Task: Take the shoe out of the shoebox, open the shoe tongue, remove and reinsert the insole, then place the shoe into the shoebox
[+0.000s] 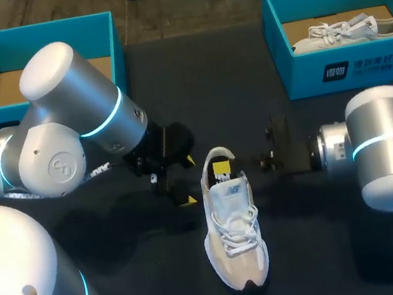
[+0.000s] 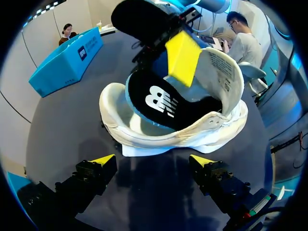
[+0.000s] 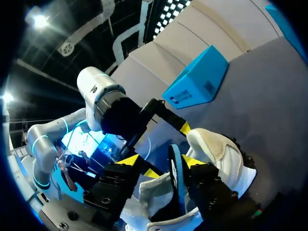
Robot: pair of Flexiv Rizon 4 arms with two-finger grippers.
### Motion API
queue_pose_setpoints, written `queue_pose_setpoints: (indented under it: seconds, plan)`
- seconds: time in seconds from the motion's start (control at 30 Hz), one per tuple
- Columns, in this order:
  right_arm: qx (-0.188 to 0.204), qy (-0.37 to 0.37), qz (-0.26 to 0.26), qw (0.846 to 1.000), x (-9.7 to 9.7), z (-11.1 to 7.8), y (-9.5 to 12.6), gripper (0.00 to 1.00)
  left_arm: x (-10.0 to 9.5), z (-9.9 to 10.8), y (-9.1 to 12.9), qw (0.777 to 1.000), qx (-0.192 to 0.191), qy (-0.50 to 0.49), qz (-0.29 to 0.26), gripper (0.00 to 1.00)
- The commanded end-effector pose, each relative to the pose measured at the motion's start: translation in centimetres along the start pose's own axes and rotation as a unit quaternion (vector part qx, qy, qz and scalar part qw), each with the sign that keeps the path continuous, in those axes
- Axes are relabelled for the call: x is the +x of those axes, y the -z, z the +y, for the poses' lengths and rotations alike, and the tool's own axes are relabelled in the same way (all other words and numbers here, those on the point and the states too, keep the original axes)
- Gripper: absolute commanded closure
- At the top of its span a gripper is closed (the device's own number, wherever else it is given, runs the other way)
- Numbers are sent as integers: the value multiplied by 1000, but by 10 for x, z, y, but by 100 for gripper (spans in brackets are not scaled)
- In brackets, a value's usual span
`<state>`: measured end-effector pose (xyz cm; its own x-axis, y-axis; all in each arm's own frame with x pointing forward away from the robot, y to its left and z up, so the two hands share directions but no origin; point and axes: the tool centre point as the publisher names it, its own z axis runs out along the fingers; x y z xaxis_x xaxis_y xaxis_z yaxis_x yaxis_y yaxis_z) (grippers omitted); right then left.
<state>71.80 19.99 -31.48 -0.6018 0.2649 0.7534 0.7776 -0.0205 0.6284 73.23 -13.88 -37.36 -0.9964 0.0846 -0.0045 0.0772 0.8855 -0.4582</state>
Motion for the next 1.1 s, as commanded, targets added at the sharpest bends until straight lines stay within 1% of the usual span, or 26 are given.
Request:
queue_pose_setpoints:
  seconds: [0.03,0.23,0.33,0.37,0.47,0.57,0.6,0.63,0.7,0.73,0.8,0.83,0.9,0.93,0.97,1.1]
  plan:
    - [25,5,-3,1000,5,9,8,26,-1,3,1,1000,-4,3,1,0]
    - [48,7,-5,999,4,15,15,27,0,8,6,1000,-11,9,0,0]
    - [69,2,-5,998,2,17,21,30,1,12,11,1000,-19,9,2,0]
    - [84,-3,0,997,1,18,24,29,1,14,14,1000,-23,9,4,0]
    - [107,-13,7,994,-1,22,33,30,1,19,20,999,-33,11,1,0]
    - [131,-29,11,991,-3,26,42,29,1,24,26,999,-41,22,-6,0]
    - [144,-39,17,989,-3,28,45,29,1,26,28,999,-44,26,-7,0]
    - [152,-42,16,987,-4,30,48,27,1,27,30,998,-46,29,-8,0]
    - [173,-55,38,983,-5,33,55,25,1,31,33,998,-47,39,-6,0]
    - [181,-63,37,981,-7,35,59,21,0,33,35,998,-50,44,-9,0]
    - [207,-79,53,974,-9,37,65,15,-1,37,39,997,-51,52,-8,0]
    - [212,-83,49,973,-10,38,68,11,-1,39,41,997,-54,59,-12,0]
    - [230,-91,71,966,-12,40,74,16,-3,42,45,996,-57,70,-15,0]
    - [235,-95,71,965,-12,42,76,19,-3,43,47,996,-56,75,-15,0]
    - [248,-103,76,960,-14,44,79,25,-4,44,48,995,-57,79,-18,0]
    - [270,-126,54,953,-17,50,86,22,-7,48,54,994,-61,91,-22,0]
